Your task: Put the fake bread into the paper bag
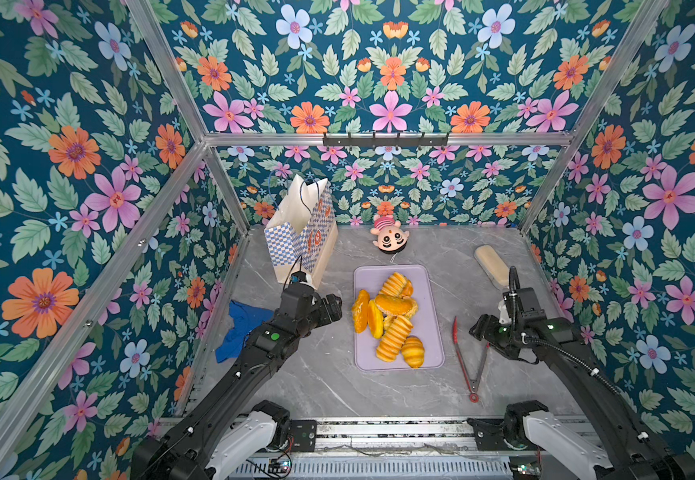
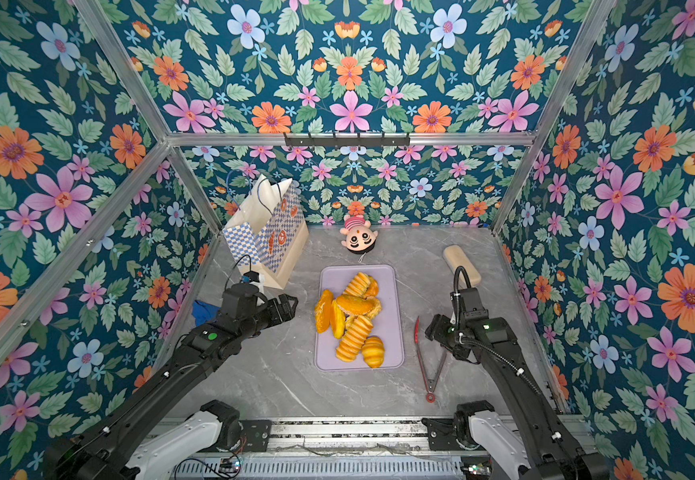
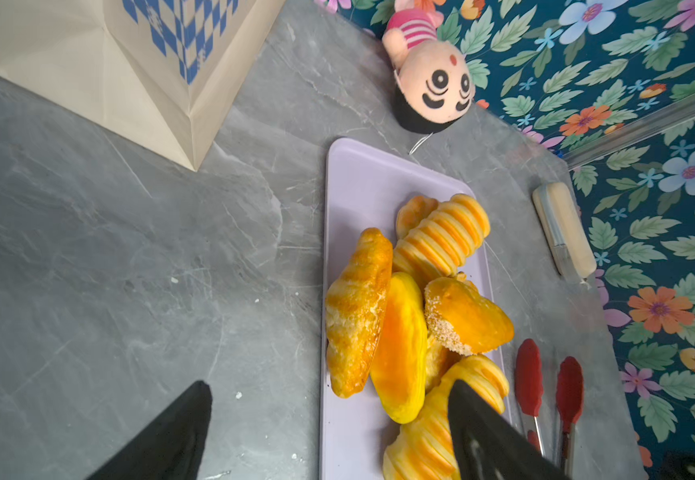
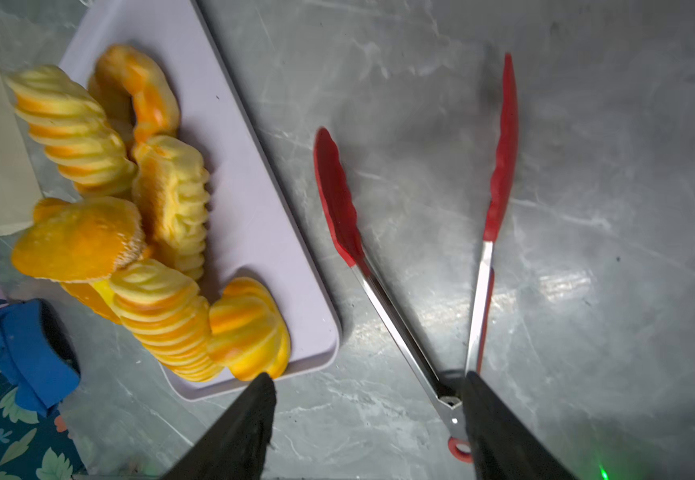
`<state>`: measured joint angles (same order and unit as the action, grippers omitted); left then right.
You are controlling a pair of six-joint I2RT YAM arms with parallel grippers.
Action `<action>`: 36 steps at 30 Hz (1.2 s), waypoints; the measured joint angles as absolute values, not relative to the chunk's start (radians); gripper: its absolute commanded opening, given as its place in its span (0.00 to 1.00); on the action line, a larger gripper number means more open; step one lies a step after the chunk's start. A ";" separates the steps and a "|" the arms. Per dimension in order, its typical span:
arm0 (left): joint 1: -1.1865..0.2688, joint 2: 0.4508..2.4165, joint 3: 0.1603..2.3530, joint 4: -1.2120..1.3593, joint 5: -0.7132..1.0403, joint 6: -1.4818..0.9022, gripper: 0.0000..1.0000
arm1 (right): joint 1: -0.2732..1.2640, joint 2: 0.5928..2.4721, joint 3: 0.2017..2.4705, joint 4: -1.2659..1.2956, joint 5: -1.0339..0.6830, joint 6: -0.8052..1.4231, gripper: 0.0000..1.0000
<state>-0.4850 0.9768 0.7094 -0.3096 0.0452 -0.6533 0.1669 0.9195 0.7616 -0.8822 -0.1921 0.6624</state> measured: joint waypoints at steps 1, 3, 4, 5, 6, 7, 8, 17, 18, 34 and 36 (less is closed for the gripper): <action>-0.496 0.990 0.709 -0.307 0.037 -0.656 0.90 | 0.173 0.906 0.742 -0.886 -0.192 0.674 0.73; -0.517 1.012 0.705 -0.292 0.024 -0.671 0.90 | 0.179 0.879 0.712 -0.902 -0.191 0.694 0.74; -0.527 1.023 0.699 -0.283 0.021 -0.676 0.90 | 0.182 0.865 0.698 -0.910 -0.191 0.703 0.75; -0.534 1.029 0.694 -0.276 0.017 -0.677 0.90 | 0.182 0.853 0.688 -0.918 -0.190 0.708 0.75; -0.543 1.036 0.688 -0.271 0.014 -0.678 0.90 | 0.183 0.838 0.676 -0.925 -0.188 0.715 0.75; -0.551 1.042 0.686 -0.266 0.007 -0.682 0.90 | 0.183 0.825 0.667 -0.930 -0.187 0.724 0.75; -0.557 1.047 0.686 -0.262 0.001 -0.682 0.90 | 0.184 0.813 0.659 -0.936 -0.187 0.730 0.75; -0.415 1.136 1.168 -0.433 -0.179 -0.515 0.95 | 0.200 0.773 0.675 -0.976 -0.216 0.756 0.67; -0.362 1.158 1.243 -0.443 -0.186 -0.484 0.95 | 0.202 0.776 0.693 -0.974 -0.222 0.755 0.67; 0.063 1.815 2.011 -0.659 0.044 -0.196 0.92 | 0.249 0.905 0.976 -0.863 -0.361 0.700 0.68; 0.071 1.859 2.043 -0.659 0.071 -0.177 0.91 | 0.273 0.937 0.995 -0.857 -0.362 0.693 0.68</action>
<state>0.0708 1.8591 2.0434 -0.6594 0.0711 -0.1772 0.2726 0.9375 0.9947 -0.8570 -0.3618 0.6926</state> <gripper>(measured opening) 0.915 0.682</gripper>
